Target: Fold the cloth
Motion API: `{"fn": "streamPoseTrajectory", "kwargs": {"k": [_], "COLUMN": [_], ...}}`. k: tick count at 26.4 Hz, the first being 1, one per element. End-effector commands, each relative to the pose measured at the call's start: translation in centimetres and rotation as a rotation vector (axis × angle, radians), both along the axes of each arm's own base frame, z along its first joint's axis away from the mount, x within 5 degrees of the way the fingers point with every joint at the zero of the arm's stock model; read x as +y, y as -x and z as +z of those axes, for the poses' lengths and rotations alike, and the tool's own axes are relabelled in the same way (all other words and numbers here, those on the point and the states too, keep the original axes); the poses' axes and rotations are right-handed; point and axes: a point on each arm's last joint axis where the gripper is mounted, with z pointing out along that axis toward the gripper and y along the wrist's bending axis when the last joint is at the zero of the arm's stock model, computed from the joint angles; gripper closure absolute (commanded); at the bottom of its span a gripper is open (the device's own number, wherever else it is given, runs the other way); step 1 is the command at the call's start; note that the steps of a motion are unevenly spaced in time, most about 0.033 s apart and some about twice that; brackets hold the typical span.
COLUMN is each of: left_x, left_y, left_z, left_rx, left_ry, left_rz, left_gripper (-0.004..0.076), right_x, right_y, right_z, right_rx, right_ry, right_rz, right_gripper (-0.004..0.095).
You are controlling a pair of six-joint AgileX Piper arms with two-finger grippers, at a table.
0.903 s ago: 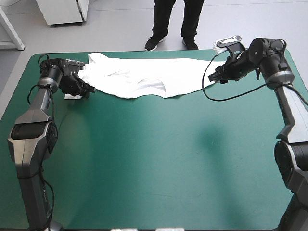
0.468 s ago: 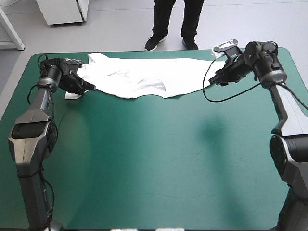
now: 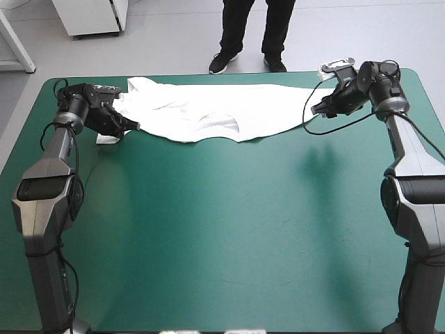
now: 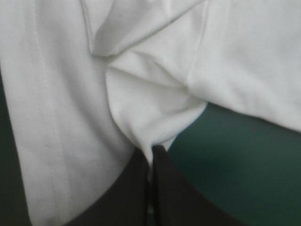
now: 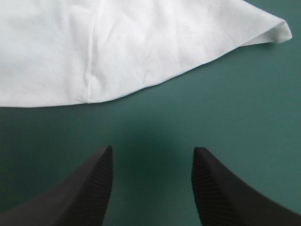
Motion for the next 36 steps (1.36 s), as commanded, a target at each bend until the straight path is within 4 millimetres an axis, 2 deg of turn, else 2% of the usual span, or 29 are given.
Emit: {"fn": "streamPoseTrajectory", "kwargs": {"k": [1, 7, 16, 27, 33, 35, 36], "left_x": [-2.0, -2.3, -2.6, -2.6, -2.6, -2.6, -2.6], "left_y": [0.6, 0.7, 0.7, 0.7, 0.7, 0.7, 0.7], "left_z": [2.0, 2.0, 2.0, 2.0, 2.0, 2.0, 2.0], "left_rx": [0.007, 0.012, 0.008, 0.007, 0.006, 0.004, 0.004], "left_ry": [0.085, 0.093, 0.09, 0.087, 0.084, 0.083, 0.083], "left_rz": [-0.022, -0.027, -0.047, -0.06, -0.068, -0.069, -0.069], "left_gripper": [0.0733, 0.0733, 0.0733, 0.0733, 0.0733, 0.0733, 0.0733], "right_x": [-0.5, -0.2, 0.6, 1.8, 2.6, 3.6, 4.1], "right_y": [-0.3, -2.1, -4.1, -5.0, -5.2, -5.2, -5.1], "right_z": [3.3, 1.2, 0.2, -2.2, -4.6, -5.8, -6.5], "right_rx": [-0.137, -0.132, -0.183, -0.153, -0.082, -0.044, -0.017], "right_ry": [-0.045, -0.115, -0.204, -0.201, -0.201, -0.193, -0.19], "right_rz": [-0.026, -0.056, -0.07, -0.053, -0.042, -0.013, 0.005], "right_gripper": [0.0412, 0.0412, 0.0412, 0.0412, 0.0417, 0.0506, 0.0606]}}
